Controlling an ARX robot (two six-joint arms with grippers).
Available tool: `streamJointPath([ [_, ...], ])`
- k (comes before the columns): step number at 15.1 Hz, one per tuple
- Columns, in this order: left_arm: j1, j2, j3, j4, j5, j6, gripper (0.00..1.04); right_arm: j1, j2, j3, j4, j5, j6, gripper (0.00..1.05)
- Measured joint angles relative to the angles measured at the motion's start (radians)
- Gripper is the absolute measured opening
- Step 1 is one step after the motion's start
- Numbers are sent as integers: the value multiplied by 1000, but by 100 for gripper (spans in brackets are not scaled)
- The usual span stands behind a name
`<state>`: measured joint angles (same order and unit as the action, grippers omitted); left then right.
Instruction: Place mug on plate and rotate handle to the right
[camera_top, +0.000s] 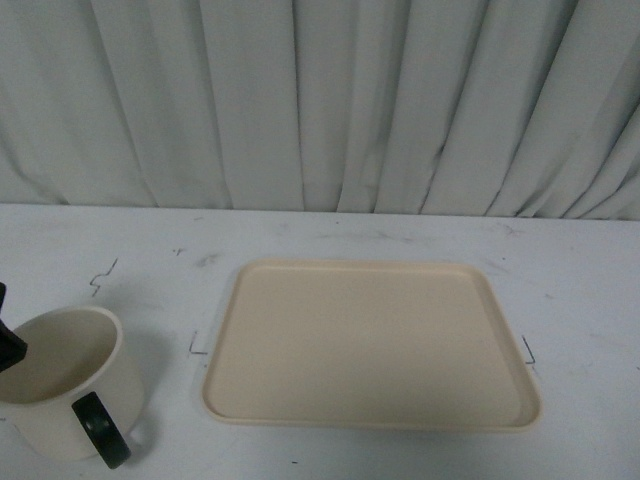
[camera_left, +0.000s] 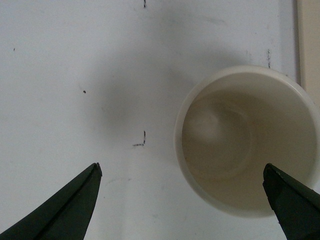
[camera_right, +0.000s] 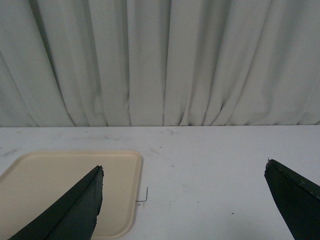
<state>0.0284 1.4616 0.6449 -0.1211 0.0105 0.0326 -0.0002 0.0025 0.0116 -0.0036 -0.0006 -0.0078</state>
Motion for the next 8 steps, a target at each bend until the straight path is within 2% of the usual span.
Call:
streamJointPath([
  [8, 11, 198, 62, 83, -32, 8, 98, 0, 0, 0, 0, 0, 0, 98],
])
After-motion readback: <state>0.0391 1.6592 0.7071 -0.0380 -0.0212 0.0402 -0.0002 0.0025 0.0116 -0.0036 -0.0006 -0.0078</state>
